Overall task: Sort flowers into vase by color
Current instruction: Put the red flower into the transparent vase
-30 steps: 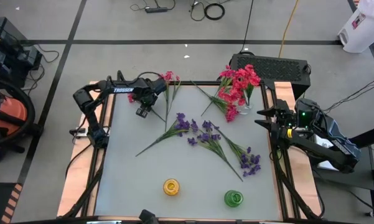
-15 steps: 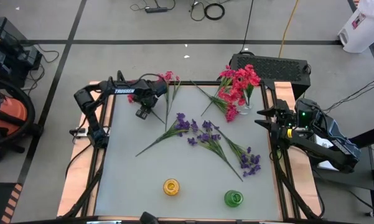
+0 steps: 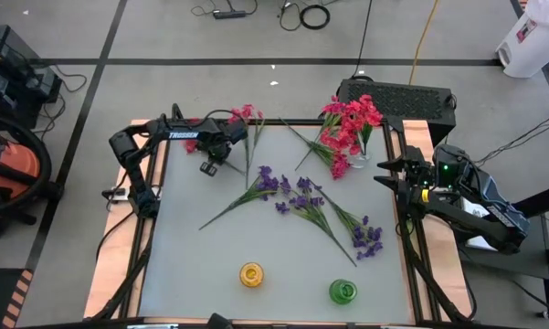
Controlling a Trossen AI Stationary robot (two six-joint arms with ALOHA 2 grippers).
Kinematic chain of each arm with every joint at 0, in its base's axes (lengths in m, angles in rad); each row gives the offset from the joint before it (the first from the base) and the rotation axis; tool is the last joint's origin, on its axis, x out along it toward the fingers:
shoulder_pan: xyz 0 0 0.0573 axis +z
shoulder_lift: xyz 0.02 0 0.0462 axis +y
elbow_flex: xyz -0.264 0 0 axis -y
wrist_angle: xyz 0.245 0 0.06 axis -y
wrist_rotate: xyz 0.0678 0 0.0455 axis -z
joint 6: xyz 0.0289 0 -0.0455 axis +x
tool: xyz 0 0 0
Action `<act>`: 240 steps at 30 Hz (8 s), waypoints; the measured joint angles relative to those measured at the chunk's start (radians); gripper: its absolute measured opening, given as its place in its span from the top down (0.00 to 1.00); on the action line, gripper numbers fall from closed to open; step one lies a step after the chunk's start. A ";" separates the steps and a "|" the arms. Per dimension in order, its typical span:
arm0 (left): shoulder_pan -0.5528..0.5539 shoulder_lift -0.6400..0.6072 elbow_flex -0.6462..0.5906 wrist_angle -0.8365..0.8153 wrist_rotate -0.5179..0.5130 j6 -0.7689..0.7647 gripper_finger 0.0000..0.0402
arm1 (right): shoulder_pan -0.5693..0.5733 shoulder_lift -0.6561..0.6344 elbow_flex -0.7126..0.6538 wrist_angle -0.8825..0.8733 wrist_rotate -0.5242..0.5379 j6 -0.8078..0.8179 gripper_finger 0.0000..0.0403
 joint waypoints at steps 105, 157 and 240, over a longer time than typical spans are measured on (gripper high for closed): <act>-0.671 -0.015 0.443 0.035 -0.877 0.724 0.96 | 0.000 0.000 0.000 0.000 0.000 0.000 0.39; -0.463 0.137 0.442 0.174 -0.192 0.816 0.61 | 0.000 0.000 0.000 0.000 0.000 0.000 0.39; -0.408 0.253 0.442 0.134 -0.179 0.689 0.62 | 0.000 0.000 0.000 0.000 0.000 0.000 0.39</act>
